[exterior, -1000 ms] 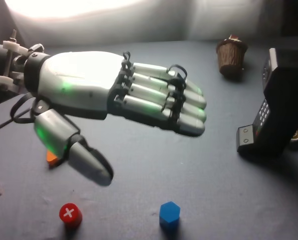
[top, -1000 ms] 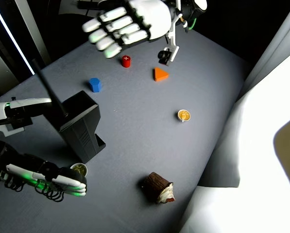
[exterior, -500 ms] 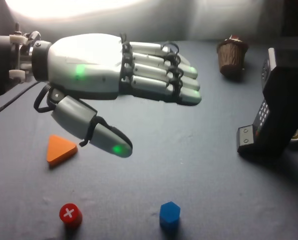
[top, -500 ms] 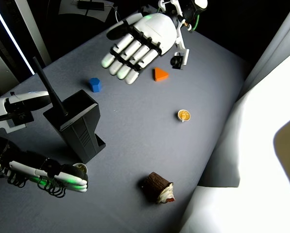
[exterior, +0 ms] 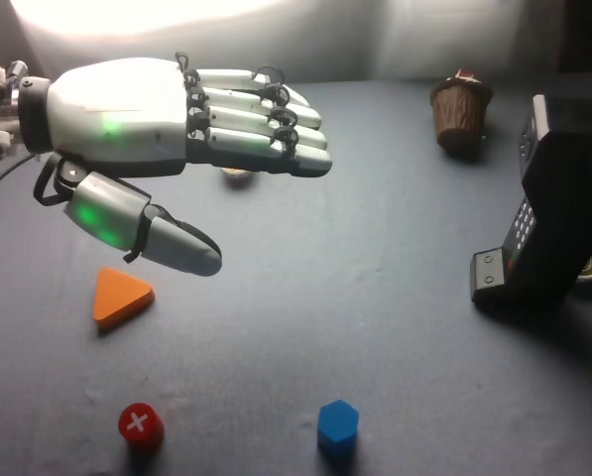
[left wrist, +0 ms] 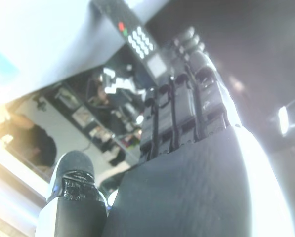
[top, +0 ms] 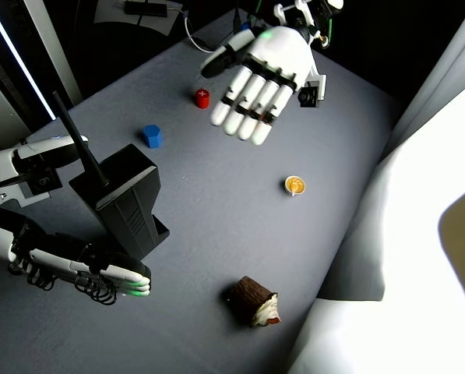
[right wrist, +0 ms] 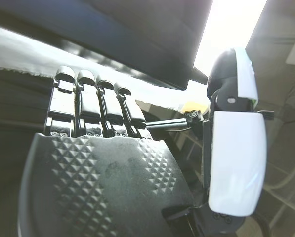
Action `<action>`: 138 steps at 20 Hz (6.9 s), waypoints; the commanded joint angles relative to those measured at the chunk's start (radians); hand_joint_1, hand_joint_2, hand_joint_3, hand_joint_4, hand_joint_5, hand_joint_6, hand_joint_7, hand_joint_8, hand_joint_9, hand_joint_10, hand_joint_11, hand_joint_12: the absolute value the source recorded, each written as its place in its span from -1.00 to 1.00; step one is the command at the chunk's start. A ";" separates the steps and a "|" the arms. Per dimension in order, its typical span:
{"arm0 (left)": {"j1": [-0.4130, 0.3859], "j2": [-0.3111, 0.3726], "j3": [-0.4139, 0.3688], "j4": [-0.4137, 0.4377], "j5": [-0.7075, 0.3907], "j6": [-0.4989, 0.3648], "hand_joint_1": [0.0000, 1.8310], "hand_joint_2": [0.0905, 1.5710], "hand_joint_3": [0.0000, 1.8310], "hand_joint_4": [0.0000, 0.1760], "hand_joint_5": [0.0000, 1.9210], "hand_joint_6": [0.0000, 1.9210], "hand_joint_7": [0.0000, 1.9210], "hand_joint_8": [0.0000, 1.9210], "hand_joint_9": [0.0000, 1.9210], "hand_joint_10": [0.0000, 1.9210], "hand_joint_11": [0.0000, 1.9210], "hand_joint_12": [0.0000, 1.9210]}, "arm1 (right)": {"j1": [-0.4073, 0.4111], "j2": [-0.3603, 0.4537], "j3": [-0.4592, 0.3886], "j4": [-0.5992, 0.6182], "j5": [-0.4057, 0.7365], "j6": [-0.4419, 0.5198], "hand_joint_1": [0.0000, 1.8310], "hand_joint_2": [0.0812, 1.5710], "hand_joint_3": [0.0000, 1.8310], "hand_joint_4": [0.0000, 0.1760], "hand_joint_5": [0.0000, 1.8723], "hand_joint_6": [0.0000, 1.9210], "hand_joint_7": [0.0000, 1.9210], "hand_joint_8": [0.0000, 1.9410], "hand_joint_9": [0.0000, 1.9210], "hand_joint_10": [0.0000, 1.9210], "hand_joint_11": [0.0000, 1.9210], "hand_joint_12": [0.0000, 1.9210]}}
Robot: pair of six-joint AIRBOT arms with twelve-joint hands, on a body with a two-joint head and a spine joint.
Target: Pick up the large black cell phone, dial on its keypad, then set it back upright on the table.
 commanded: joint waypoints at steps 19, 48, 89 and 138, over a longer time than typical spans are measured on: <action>-0.073 0.012 -0.080 0.009 -0.097 -0.057 -1.00 0.50 -1.00 -0.98 -0.83 -1.00 -0.82 -1.00 -0.86 -1.00 -1.00 -0.63 | 0.067 -0.030 0.032 -0.034 0.105 0.036 -0.10 0.13 -1.00 -1.00 -1.00 -1.00 -1.00 -1.00 -1.00 -1.00 -1.00 -1.00; -0.062 0.018 -0.079 -0.020 -0.124 -0.070 -0.96 0.49 -1.00 -1.00 -0.83 -1.00 -0.82 -1.00 -0.88 -1.00 -1.00 -0.62 | 0.066 -0.037 0.042 -0.056 0.107 0.040 0.63 0.38 -1.00 -1.00 0.01 0.00 0.01 -0.09 -0.02 0.15 -0.23 0.67; -0.075 -0.001 -0.260 -0.085 0.242 0.030 0.43 0.61 -1.00 0.44 -1.00 -1.00 -0.32 0.65 -0.09 1.00 -0.14 1.00 | 0.220 -0.015 0.131 -0.184 0.173 0.002 0.63 0.39 -1.00 -1.00 -0.02 -0.06 -0.03 -0.03 -0.02 0.14 -0.14 0.68; -0.134 -0.049 -0.331 -0.138 0.397 0.094 0.42 0.63 -1.00 0.40 -1.00 -1.00 -0.35 0.70 -0.08 1.00 -0.13 1.00 | 0.235 -0.009 0.095 -0.185 0.178 -0.014 0.62 0.40 -1.00 -1.00 -0.04 -0.02 -0.05 0.02 -0.07 0.19 -0.17 0.72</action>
